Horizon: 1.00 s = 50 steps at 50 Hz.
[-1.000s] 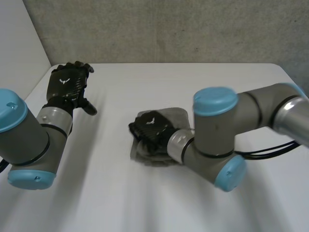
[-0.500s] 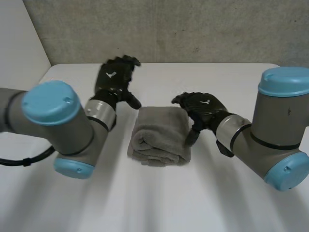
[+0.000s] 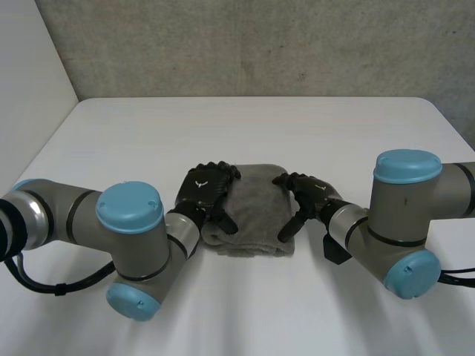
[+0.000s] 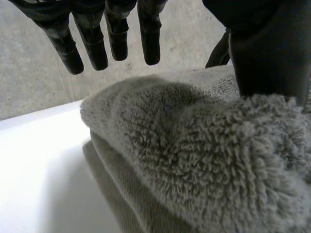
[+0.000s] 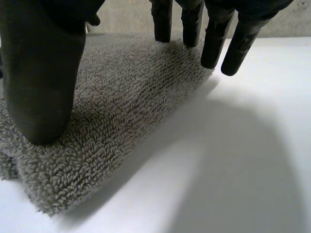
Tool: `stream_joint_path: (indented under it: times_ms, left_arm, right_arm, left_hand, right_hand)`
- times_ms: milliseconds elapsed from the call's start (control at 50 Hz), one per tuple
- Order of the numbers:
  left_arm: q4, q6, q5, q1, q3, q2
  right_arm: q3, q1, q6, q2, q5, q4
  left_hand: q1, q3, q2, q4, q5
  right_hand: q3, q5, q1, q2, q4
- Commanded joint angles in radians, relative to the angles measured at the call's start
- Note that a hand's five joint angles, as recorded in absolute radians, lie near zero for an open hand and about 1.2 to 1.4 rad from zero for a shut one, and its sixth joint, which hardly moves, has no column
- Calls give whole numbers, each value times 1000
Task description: Fold the towel.
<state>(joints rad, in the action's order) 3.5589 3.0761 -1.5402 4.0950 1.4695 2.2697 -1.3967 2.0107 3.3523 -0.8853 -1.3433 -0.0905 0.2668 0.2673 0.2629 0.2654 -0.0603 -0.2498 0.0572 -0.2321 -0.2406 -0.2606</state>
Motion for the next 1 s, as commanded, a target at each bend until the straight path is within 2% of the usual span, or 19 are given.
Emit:
stream_joint_path:
  times_ms: [20, 120, 160, 280, 320, 340, 360, 380, 420, 440, 480, 520, 580, 740, 1000]
  left_arm:
    - [-18, 24, -9, 2, 5, -10]
    - [-43, 24, -28, 5, -17, -67]
    - [-57, 24, -28, 5, -23, -102]
    - [-152, 24, -28, 15, -60, -279]
    - [-193, 21, -29, 19, -70, -322]
    - [-233, 21, -32, 30, -84, -361]
    - [-277, 22, -43, 44, -102, -395]
    - [-278, 22, -43, 44, -103, -395]
    - [-378, 19, -87, 74, -153, -439]
    - [-379, 19, -87, 74, -153, -440]
    - [-434, 18, -115, 87, -184, -455]
    - [-521, 15, -153, 99, -233, -473]
    - [-572, 13, -162, 110, -256, -492]
    - [-580, 13, -159, 165, -258, -518]
    - [-580, 12, -163, 176, -262, -518]
  right_arm:
    - [21, 3, -10, 15, -7, 5]
    - [25, 6, -8, -37, -13, 15]
    - [19, 5, -13, -127, -16, 31]
    - [27, -9, -50, -265, -34, 60]
    - [44, -32, -83, -360, -91, 63]
    - [44, -32, -83, -360, -91, 63]
    - [51, -53, -109, -403, -130, 66]
    - [51, -53, -110, -403, -131, 66]
    - [65, -98, -178, -464, -207, 87]
    - [65, -98, -179, -465, -208, 87]
    - [88, -112, -244, -494, -276, 104]
    - [96, -112, -269, -501, -307, 109]
    - [104, -109, -301, -512, -341, 121]
    - [133, -104, -310, -509, -329, 190]
    - [136, -106, -312, -511, -313, 198]
  left_hand:
    - [-47, -48, -44, -46, 15]
    - [-59, -60, -55, -58, 27]
    - [-68, -68, -64, -67, 36]
    - [-39, -39, -35, -37, 7]
    - [-39, -39, -35, -37, 7]
    - [-44, -45, -41, -43, 12]
    - [-62, -62, -58, -61, 30]
    - [-62, -63, -58, -61, 30]
    - [-74, -74, -70, -72, 42]
    - [-74, -74, -70, -72, 42]
    - [-77, -77, -73, -75, 45]
    - [-77, -77, -73, -75, 45]
    - [-80, -80, -76, -78, 48]
    - [-80, -80, -76, -78, 48]
    - [-80, -80, -76, -78, 48]
  right_hand:
    - [75, -57, 58, 66, 86]
    - [75, -57, 58, 66, 86]
    - [75, -57, 58, 66, 86]
    - [75, -57, 58, 66, 86]
    - [75, -57, 58, 66, 86]
    - [75, -57, 58, 66, 86]
    - [75, -57, 58, 66, 86]
    - [75, -57, 58, 66, 86]
    - [75, -57, 58, 66, 86]
    - [75, -57, 58, 66, 86]
    - [75, -57, 58, 66, 86]
    - [75, -57, 58, 66, 86]
    - [75, -57, 58, 66, 86]
    - [75, -57, 58, 66, 86]
    - [75, -57, 58, 66, 86]
